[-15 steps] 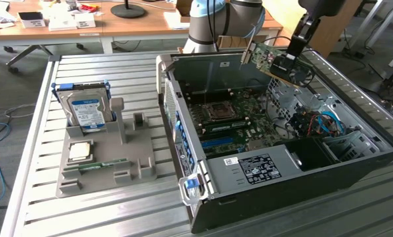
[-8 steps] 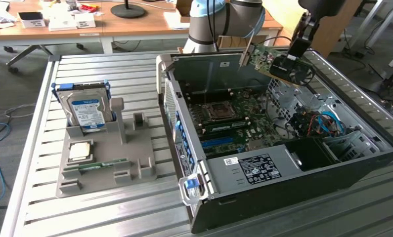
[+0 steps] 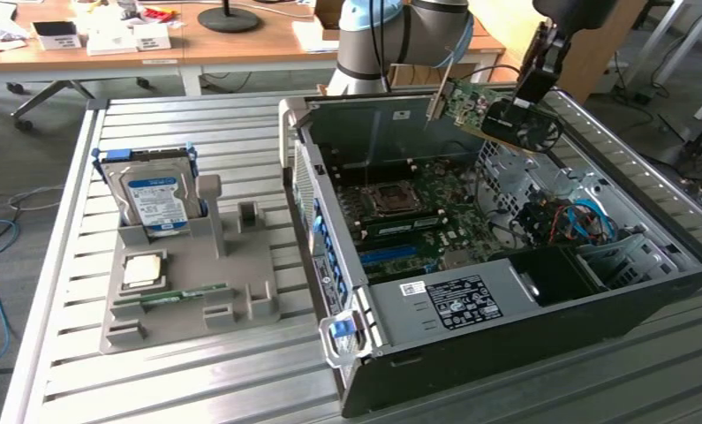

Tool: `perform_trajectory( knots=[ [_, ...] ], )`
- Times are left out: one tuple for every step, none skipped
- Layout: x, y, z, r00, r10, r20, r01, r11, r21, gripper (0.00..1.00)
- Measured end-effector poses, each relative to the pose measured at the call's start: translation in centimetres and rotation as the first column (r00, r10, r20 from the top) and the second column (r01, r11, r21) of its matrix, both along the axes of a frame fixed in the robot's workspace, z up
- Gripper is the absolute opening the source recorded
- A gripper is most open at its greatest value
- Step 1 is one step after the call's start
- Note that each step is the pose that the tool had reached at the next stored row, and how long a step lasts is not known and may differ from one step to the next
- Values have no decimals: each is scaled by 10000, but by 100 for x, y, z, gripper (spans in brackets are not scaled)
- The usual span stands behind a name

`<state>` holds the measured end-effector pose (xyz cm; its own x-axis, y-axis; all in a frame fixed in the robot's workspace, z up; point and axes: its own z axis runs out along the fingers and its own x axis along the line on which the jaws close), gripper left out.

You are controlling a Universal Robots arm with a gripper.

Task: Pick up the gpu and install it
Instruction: 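Insert the gpu into the slot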

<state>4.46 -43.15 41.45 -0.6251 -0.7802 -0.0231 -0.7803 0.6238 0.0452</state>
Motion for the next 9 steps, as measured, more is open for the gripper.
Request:
perform_trajectory(
  knots=[
    [0,0,0,10000,1,0,-1,10000,1,27],
    [0,0,0,10000,0,0,0,10000,1,27],
    [0,0,0,10000,1,0,-1,10000,0,27],
    [0,0,0,10000,0,0,0,10000,0,27],
    [0,0,0,10000,1,0,-1,10000,1,27],
    [0,0,0,10000,1,0,-1,10000,1,27],
    [0,0,0,10000,8,0,-8,10000,1,27],
    [0,0,0,10000,30,0,-30,10000,0,27],
    [0,0,0,10000,66,0,-66,10000,0,27]
  ],
)
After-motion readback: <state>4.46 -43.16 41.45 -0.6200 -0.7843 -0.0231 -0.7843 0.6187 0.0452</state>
